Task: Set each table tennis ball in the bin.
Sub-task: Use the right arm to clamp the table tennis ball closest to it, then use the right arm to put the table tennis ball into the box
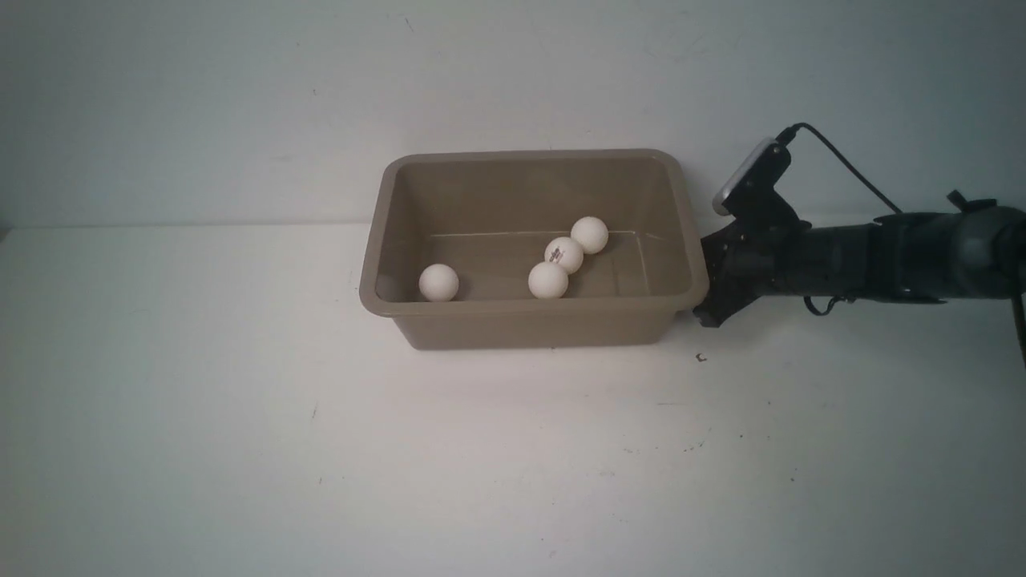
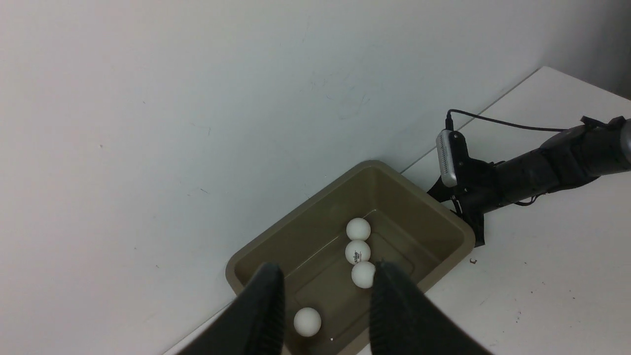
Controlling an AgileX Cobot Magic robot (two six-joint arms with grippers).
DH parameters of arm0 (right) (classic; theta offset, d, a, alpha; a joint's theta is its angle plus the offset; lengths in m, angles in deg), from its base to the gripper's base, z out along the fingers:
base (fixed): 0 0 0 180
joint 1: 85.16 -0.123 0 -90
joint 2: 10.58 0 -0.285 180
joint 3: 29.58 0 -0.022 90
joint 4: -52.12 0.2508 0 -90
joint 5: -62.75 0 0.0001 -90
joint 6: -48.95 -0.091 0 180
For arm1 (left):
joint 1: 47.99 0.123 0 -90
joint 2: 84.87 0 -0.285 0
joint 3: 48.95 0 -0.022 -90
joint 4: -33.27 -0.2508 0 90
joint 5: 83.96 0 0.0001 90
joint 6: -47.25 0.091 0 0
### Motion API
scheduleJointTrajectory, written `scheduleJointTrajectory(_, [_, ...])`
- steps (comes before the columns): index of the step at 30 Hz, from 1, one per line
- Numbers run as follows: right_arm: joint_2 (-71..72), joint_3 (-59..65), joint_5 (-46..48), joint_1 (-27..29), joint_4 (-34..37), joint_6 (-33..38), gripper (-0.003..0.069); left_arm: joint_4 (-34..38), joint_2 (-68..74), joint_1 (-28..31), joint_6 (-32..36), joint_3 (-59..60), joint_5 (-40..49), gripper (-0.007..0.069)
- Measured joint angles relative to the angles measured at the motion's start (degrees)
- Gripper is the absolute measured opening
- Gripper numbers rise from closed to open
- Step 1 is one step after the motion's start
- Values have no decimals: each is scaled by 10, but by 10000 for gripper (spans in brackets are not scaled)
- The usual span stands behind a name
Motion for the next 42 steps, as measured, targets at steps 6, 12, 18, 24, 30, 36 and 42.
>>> scheduleJointTrajectory(6, [0,-2,-26,5,0,-40,358,1,0,0,0,0,0,227])
scheduleJointTrajectory(12, [22,-2,-65,41,0,-91,358,1,0,0,0,0,0,227])
scheduleJointTrajectory(18, [114,-2,2,63,-19,-158,358,1,0,0,0,0,0,227])
scheduleJointTrajectory(24, [186,-6,-15,-49,-85,-218,358,0,1,0,0,0,0,227])
scheduleJointTrajectory(30, [175,-4,-136,-153,-128,-287,358,0,9,0,0,0,0,227])
scheduleJointTrajectory(36, [151,-4,-159,-169,-130,-304,358,0,14,0,0,0,0,227])
scheduleJointTrajectory(42, [123,-4,-172,-169,-127,-310,358,1,18,0,-2,0,0,227])
